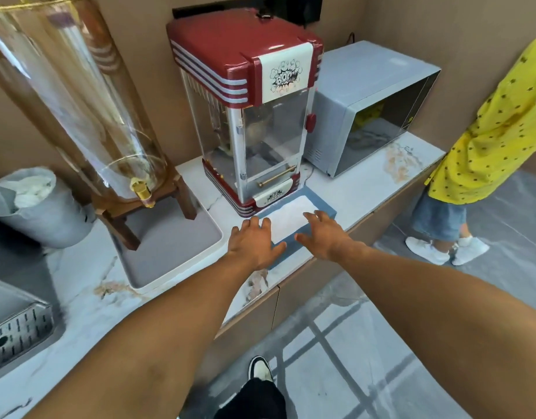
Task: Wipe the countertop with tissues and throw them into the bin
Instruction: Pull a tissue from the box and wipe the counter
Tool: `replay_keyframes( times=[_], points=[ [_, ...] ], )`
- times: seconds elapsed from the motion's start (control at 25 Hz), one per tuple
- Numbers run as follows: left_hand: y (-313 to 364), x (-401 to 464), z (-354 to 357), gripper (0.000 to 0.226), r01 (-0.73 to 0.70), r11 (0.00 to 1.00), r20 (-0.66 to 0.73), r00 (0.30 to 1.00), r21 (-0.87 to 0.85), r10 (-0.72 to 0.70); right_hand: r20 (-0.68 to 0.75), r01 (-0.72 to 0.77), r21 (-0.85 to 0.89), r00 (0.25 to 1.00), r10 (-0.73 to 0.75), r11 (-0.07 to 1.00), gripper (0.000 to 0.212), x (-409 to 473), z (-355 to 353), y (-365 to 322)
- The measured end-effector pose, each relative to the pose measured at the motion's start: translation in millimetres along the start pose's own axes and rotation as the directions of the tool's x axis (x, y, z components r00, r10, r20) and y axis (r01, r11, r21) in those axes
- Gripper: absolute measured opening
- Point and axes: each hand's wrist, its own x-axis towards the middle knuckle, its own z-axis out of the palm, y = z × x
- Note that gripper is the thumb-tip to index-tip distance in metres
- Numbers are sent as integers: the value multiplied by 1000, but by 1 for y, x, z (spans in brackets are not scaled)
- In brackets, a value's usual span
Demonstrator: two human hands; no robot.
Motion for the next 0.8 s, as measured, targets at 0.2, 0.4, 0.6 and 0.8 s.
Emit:
replay_keyframes(
  times=[0.2, 0.4, 0.6, 0.8],
  points=[
    [-12, 35, 13, 73, 9, 1000, 11, 1000, -27, -9, 39, 6, -61, 999, -4, 998, 69, 46, 2, 1],
    [-12, 60, 15, 66, 60, 998, -17, 998, -23, -60, -11, 31, -64, 999, -32, 997, 62, 82, -3, 12],
    [-8, 69, 19, 57, 107, 994, 14, 994, -27, -107, -11, 81, -148, 996, -83, 986, 57, 107, -6, 20],
    [-5, 74, 22, 46, 165, 982, -11, 986, -93, -167, 26, 137, -197, 991, -135, 971, 69, 120, -3, 28]
  ],
)
